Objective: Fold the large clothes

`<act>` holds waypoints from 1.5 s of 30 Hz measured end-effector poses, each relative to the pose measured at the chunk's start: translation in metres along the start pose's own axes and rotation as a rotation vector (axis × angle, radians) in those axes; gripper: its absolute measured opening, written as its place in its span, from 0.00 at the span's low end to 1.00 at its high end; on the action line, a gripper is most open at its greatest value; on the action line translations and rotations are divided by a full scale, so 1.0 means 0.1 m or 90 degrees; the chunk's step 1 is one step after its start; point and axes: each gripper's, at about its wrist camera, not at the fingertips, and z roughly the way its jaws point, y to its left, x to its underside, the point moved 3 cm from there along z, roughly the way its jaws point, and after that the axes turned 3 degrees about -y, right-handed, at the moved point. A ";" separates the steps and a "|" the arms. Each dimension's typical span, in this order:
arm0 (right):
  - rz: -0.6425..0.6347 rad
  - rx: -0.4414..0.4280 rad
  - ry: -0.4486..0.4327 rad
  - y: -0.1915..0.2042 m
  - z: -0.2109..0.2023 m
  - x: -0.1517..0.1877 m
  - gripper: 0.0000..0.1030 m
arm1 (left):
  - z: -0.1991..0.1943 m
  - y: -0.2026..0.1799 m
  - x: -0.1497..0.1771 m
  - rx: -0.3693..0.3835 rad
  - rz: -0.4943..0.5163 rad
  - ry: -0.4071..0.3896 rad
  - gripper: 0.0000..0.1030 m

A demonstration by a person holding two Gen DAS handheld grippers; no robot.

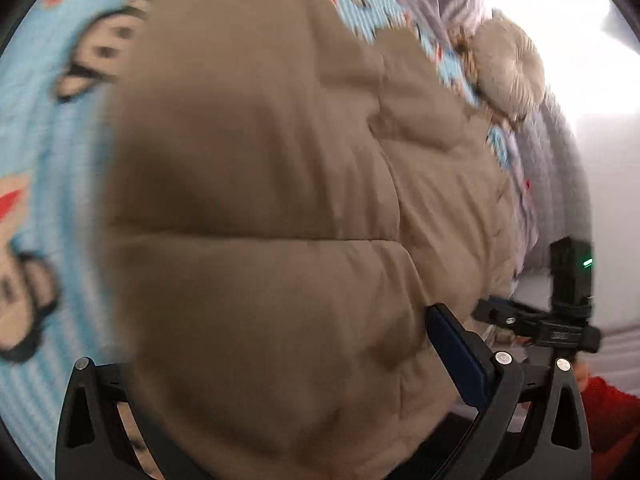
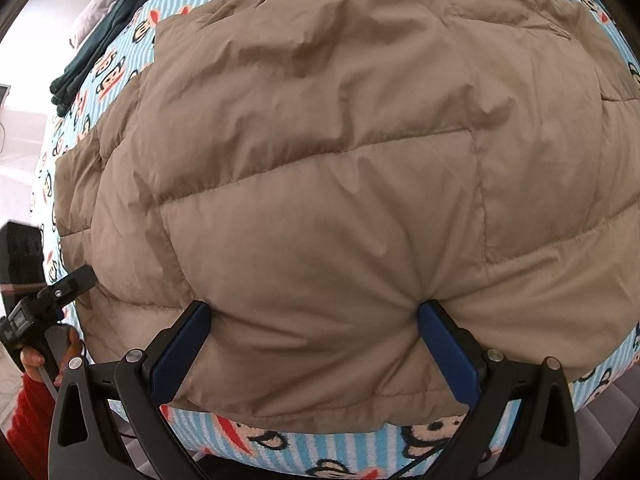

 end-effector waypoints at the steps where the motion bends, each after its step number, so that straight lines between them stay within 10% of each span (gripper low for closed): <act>1: 0.000 0.002 0.001 0.00 0.01 0.00 1.00 | 0.09 -0.03 -0.03 -0.022 0.016 0.010 1.00; 5: 0.001 0.001 0.007 0.02 0.00 -0.02 1.00 | 0.09 0.00 -0.10 -0.023 0.017 0.004 0.89; 7: 0.005 -0.010 0.011 0.02 -0.04 -0.03 1.00 | 0.04 0.05 -0.10 0.008 0.006 0.000 0.51; 10: 0.008 -0.033 0.009 0.00 -0.16 -0.05 1.00 | -0.04 0.09 -0.11 0.050 -0.027 -0.006 0.37; 15: -0.017 -0.011 -0.077 -0.07 -0.50 -0.12 0.95 | -0.15 -0.05 -0.15 0.023 -0.026 -0.026 0.29; 17: -0.030 -0.006 -0.113 -0.10 -0.57 -0.18 0.40 | -0.23 -0.12 -0.17 0.019 -0.040 -0.035 0.29; 19: -0.029 0.000 -0.122 -0.14 -0.55 -0.28 0.21 | -0.34 -0.20 -0.15 0.017 -0.051 -0.045 0.29; 30: -0.100 -0.101 -0.106 -0.12 -0.01 -0.88 0.17 | -0.72 -1.80 -0.09 -0.046 -0.007 -0.097 0.29; 45: 0.066 -0.321 -0.007 -0.85 0.11 -1.25 0.04 | 0.56 -3.68 -0.28 -0.211 0.079 -0.053 0.29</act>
